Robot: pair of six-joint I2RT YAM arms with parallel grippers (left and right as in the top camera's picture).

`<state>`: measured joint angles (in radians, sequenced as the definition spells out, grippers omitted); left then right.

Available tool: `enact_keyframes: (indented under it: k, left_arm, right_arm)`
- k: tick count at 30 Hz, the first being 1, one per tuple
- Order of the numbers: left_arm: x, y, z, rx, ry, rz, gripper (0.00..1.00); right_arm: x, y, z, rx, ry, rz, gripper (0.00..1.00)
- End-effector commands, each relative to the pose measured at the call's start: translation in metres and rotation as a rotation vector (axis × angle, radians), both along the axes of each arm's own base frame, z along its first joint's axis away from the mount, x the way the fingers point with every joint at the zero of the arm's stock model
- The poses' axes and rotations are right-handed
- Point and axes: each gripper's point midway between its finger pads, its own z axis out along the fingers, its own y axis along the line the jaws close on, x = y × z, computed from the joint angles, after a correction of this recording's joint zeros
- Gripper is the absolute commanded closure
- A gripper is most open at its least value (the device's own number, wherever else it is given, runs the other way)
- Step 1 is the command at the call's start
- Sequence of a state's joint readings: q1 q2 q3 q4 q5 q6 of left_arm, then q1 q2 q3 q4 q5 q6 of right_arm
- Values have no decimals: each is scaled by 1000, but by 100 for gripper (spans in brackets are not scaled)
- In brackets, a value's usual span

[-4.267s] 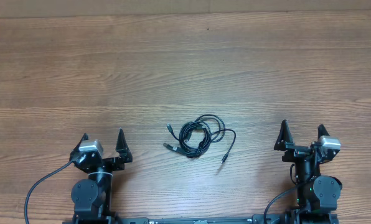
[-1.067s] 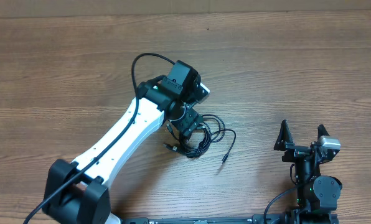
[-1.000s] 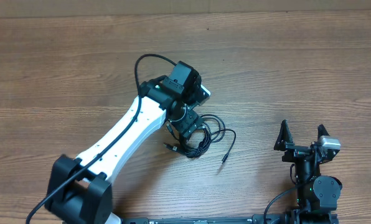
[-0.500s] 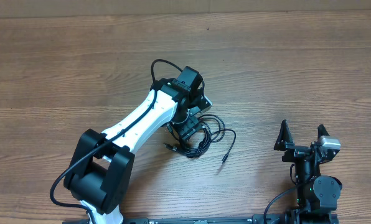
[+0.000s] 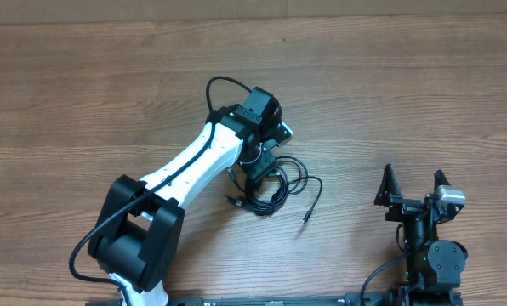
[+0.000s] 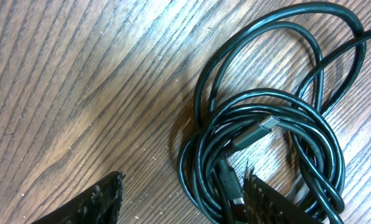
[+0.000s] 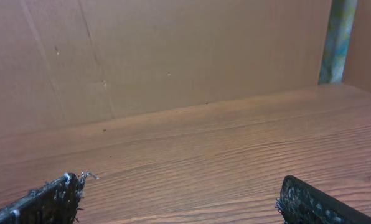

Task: Untangle cables
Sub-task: 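Close the left gripper on the cable loops and lift them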

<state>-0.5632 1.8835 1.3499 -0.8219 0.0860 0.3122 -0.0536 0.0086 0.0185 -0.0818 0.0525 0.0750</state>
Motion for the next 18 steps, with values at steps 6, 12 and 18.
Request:
enact_keyframes:
  k: [6, 12, 18]
  left_arm:
    - [-2, -4, -3, -15, 24, 42, 41]
    - [-5, 0, -8, -9, 40, 100, 43]
    - [-21, 11, -32, 15, 86, 145, 49]
  right_arm:
    - [0, -2, -3, 3, 0, -10, 0]
    - [0, -2, -3, 3, 0, -10, 0]
    - [0, -2, -3, 3, 0, -10, 0]
